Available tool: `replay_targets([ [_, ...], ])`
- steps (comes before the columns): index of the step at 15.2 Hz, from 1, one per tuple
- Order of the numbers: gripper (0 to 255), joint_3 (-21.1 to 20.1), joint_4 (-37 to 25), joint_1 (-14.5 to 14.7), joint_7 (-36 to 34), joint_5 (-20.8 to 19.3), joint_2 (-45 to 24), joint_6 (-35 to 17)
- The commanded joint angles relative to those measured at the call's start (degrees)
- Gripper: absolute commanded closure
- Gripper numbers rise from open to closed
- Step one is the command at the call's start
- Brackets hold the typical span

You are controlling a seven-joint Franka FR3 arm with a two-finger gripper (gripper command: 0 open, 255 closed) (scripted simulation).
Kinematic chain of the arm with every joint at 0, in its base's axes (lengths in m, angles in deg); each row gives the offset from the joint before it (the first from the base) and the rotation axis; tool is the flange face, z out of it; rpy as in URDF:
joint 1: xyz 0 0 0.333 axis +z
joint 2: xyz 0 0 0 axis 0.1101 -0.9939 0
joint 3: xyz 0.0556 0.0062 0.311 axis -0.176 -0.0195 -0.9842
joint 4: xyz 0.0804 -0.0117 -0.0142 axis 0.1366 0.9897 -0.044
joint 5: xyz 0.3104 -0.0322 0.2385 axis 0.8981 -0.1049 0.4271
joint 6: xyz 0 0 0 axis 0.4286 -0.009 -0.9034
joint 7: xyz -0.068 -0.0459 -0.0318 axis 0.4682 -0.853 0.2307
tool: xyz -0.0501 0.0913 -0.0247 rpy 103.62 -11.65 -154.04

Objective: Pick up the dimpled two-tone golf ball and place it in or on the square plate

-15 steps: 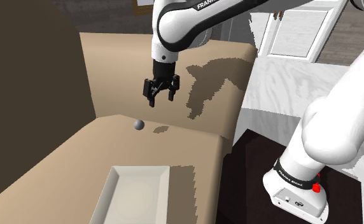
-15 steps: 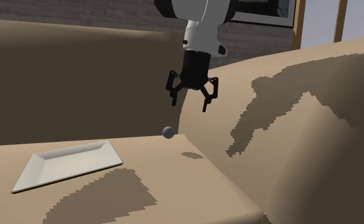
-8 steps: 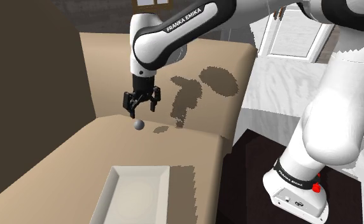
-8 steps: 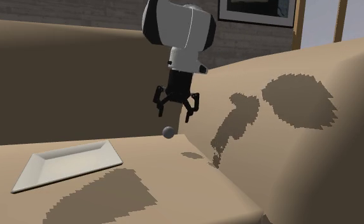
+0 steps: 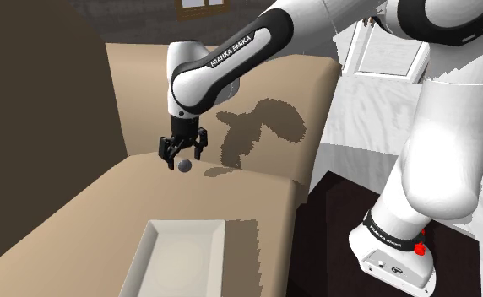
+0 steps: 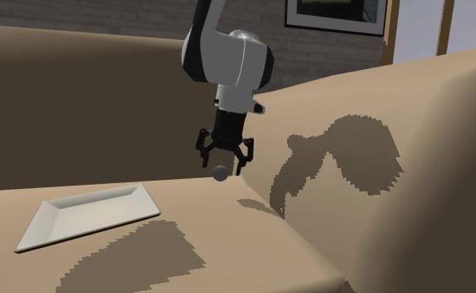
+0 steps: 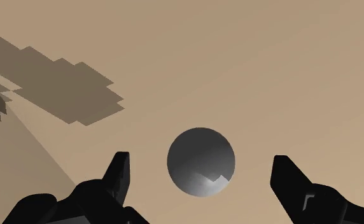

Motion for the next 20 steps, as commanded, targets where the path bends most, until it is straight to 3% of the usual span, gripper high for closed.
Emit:
replay_targets([
  [1,0,0.0,0.3,0.1,0.0,-0.1,-0.6,-1.0],
  [8,0,0.0,0.3,0.1,0.0,-0.1,-0.6,-1.0],
  [9,255,0.0,0.3,0.1,0.0,-0.1,-0.6,-1.0],
  [20,255,0.0,-0.2,0.0,-0.1,0.0,0.2,0.4],
])
